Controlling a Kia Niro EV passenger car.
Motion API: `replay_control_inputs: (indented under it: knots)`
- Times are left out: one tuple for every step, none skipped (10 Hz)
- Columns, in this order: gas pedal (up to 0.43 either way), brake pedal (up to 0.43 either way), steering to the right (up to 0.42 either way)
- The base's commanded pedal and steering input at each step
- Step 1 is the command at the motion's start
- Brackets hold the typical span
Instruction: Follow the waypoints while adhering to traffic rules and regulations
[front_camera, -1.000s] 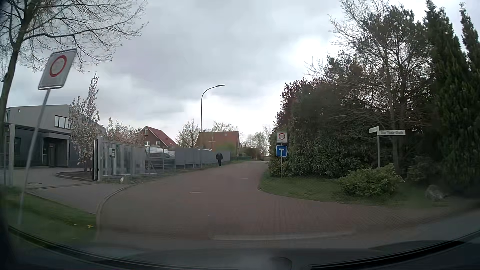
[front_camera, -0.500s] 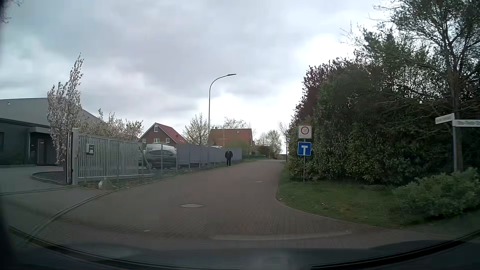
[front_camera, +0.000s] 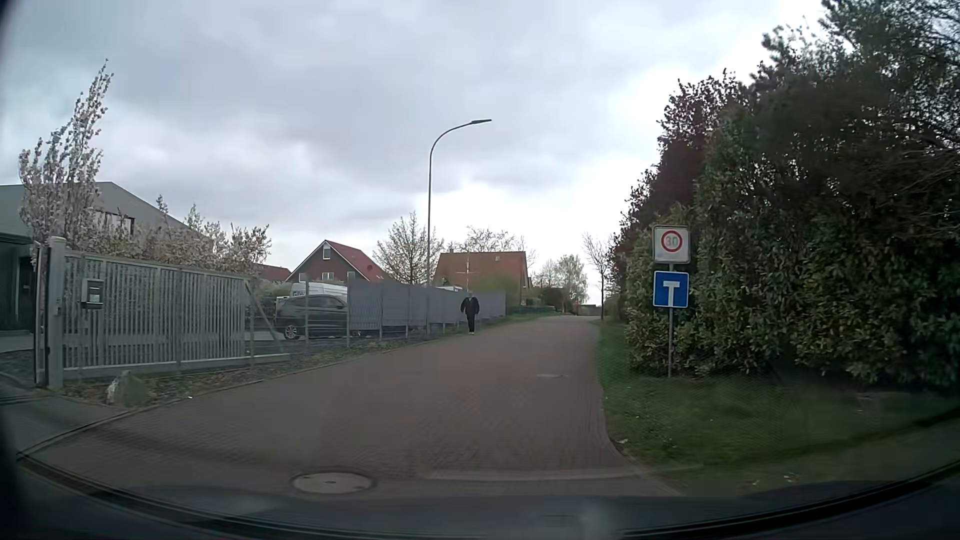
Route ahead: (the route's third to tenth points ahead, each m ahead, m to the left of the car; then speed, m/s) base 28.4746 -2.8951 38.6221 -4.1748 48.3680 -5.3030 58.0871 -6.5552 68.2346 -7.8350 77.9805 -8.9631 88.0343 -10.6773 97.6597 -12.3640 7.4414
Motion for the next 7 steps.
replay_control_inputs:
  knots:
    - [0.169,0.000,-0.004]
    - [0.169,0.000,0.003]
    - [0.169,0.000,0.006]
    - [0.177,0.000,0.011]
    - [0.177,0.000,0.014]
    - [0.177,0.000,0.015]
    - [0.177,0.000,0.021]
